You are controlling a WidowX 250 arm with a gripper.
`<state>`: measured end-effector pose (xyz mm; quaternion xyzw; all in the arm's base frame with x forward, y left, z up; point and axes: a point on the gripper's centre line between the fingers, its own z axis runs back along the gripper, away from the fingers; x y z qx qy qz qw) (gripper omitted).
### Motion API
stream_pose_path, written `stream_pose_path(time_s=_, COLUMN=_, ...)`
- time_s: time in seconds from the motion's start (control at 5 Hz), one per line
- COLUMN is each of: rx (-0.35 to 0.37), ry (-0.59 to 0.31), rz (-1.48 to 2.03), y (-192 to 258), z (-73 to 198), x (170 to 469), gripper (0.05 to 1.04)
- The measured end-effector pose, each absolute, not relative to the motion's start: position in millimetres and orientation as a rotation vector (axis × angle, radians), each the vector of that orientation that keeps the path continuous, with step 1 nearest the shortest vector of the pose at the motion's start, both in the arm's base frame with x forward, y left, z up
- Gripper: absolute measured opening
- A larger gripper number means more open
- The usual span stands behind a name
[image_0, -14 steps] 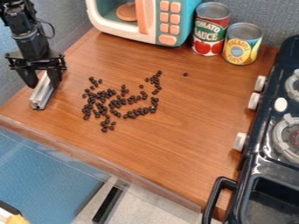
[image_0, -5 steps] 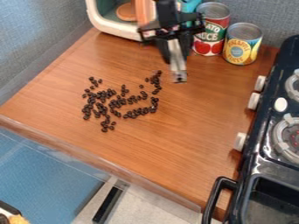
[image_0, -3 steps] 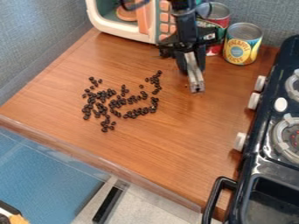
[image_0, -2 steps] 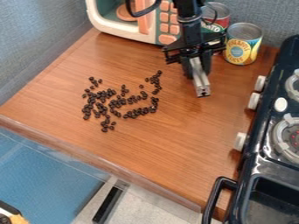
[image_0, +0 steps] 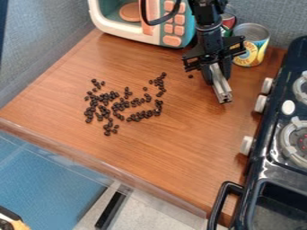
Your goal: Sweep into pile
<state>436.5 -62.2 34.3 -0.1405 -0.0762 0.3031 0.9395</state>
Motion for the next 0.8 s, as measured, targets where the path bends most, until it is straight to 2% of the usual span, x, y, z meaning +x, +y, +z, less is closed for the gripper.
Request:
stream_pose_path(time_s=0.2, rx=-0.281, ry=-0.157, rz=0.640, y=-62, z=23, x=438, gripper=0.371)
stream_pose_path(time_s=0.8, rx=-0.282, ry=-0.156, rz=0.687, y=-36, z=14, x=417, gripper=0.372)
